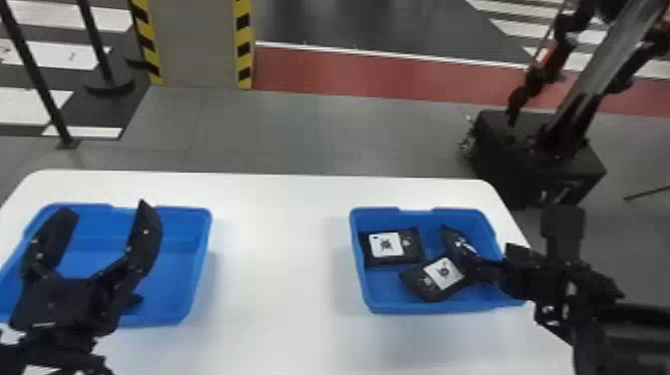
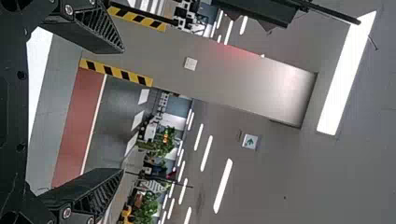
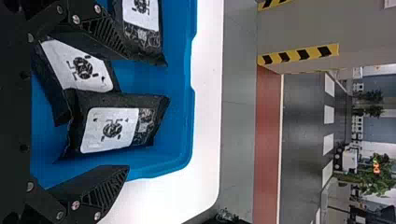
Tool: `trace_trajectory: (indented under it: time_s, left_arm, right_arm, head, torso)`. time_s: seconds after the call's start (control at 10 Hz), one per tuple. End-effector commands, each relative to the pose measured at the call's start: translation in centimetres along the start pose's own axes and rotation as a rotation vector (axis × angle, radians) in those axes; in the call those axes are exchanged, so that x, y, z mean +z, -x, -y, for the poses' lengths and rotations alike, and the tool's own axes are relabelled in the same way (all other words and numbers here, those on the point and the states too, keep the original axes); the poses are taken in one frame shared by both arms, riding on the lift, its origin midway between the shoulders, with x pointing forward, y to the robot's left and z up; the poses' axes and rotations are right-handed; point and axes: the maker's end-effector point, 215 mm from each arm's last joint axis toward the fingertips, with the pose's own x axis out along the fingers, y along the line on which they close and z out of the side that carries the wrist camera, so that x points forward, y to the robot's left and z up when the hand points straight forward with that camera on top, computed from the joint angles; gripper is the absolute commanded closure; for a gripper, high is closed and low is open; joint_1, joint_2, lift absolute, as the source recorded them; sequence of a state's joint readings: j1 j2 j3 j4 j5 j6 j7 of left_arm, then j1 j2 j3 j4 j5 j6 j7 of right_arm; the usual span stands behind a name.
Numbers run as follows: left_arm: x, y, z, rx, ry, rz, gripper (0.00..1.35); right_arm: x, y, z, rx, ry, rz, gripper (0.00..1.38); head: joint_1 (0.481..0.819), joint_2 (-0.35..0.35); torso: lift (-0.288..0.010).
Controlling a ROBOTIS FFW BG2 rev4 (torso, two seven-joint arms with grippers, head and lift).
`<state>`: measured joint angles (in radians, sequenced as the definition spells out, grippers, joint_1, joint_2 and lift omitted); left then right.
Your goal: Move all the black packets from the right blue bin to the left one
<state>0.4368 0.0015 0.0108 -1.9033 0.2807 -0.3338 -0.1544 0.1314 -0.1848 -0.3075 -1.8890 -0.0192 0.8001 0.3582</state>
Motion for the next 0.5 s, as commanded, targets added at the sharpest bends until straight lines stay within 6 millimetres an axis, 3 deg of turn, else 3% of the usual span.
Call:
trace_trajectory:
  time_s: [0.0,0.4]
  left_arm:
    - [0.0,0.0,0.1,-0.001,0.003,0.001,0.13]
    - [-0.2,0.0,0.2,-0.007,0.002,-0.006,0.13]
  right_arm:
    - [-0.3,-1.3,0.9,-0.007,-0.016,-0.014,0.2]
    - [-1.6,-3.8,1.6,-0.005,-0.057,-0.049,0.2]
  head:
    - [0.695,-0.183]
    - [0.695,-0.201]
  torso:
    - [-0.11]
    - [-0.11]
